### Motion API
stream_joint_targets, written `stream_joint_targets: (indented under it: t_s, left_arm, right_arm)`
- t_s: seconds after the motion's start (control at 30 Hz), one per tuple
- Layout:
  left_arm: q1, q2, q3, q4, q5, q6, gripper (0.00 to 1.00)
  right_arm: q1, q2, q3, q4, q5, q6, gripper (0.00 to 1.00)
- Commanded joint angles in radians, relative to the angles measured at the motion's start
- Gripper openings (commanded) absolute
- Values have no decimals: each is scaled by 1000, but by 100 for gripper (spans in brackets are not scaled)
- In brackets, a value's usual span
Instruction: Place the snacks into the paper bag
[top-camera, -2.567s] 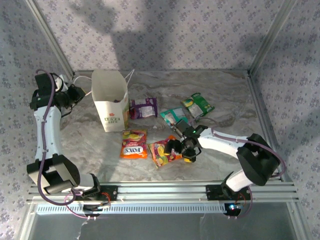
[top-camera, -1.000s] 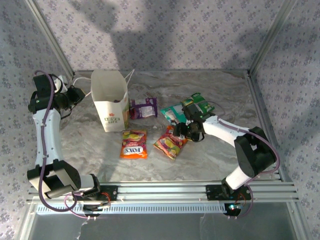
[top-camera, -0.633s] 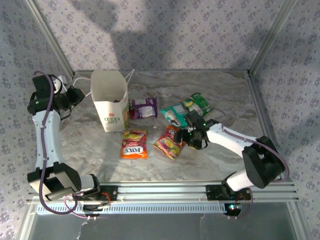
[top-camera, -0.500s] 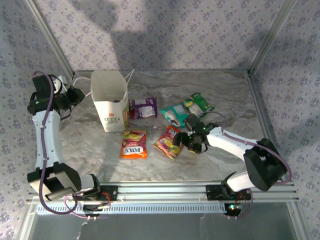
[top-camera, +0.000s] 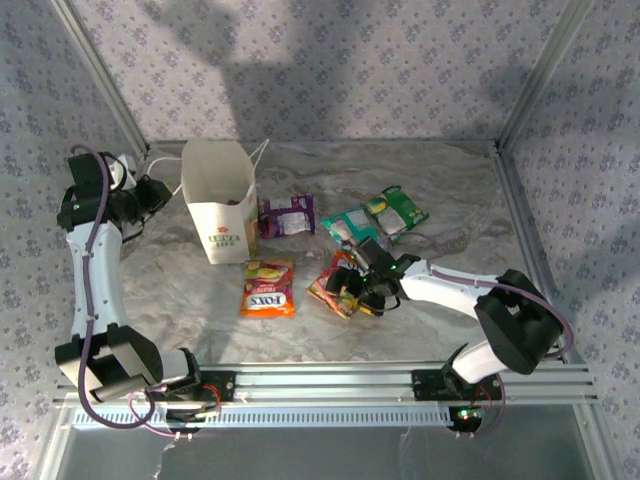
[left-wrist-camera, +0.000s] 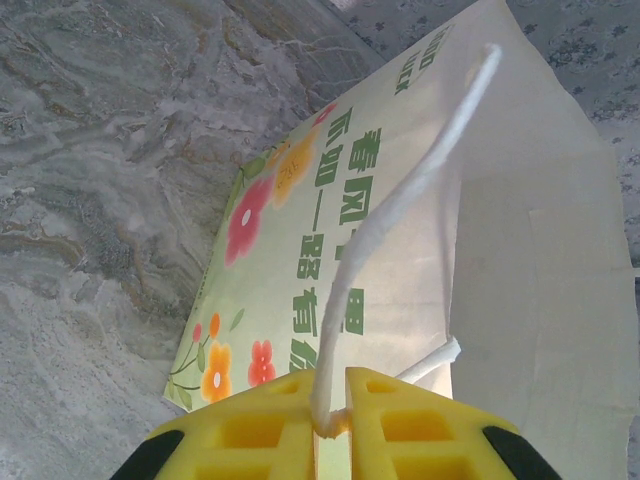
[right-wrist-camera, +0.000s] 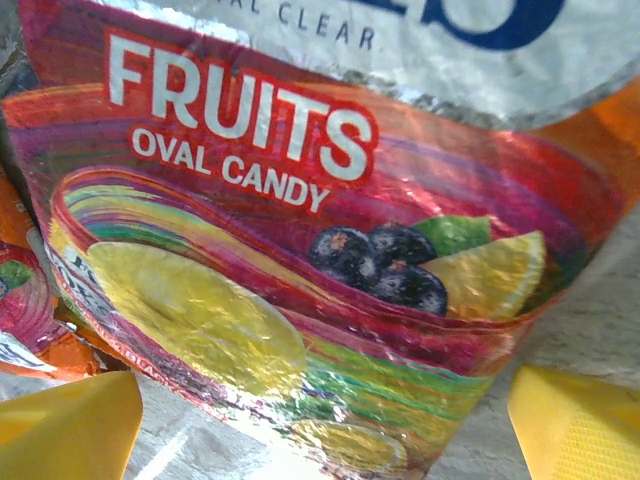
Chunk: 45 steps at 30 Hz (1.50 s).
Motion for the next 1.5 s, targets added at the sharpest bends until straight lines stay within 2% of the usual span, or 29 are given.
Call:
stream_joint_targets:
  t_s: [0.0,0.3,0.37,0.47,0.57,0.87,1.27,1.47]
  left_arm:
    - [4,-32,-2,-7,16,12,17]
    - [5,-38,-10,-11,13,14,17]
    - [4,-37,-14,-12,12,15,17]
    - [4,-37,-20,-9,13,13,17]
    - [4,-40,-22,-7,13,9,17]
    - [6,-51,-22,-16,1,18,17]
    - [5,-67,-26,-5,3,2,17]
    - [4,-74,-11,18,27,-9,18]
  right_arm:
    - [10,20,13,30,19,71,95]
    - [10,64,7,89,41,196,86]
    - [12,73,7,99,42,205,81]
    - [12,93,10,120,29,210,66]
    - [15,113,33,108,14,194,57]
    - [9,86,74,-80,24,114,48]
    - [0,80,103,-251,12,-61,19]
    - [10,84,161,-299,42,-119,9]
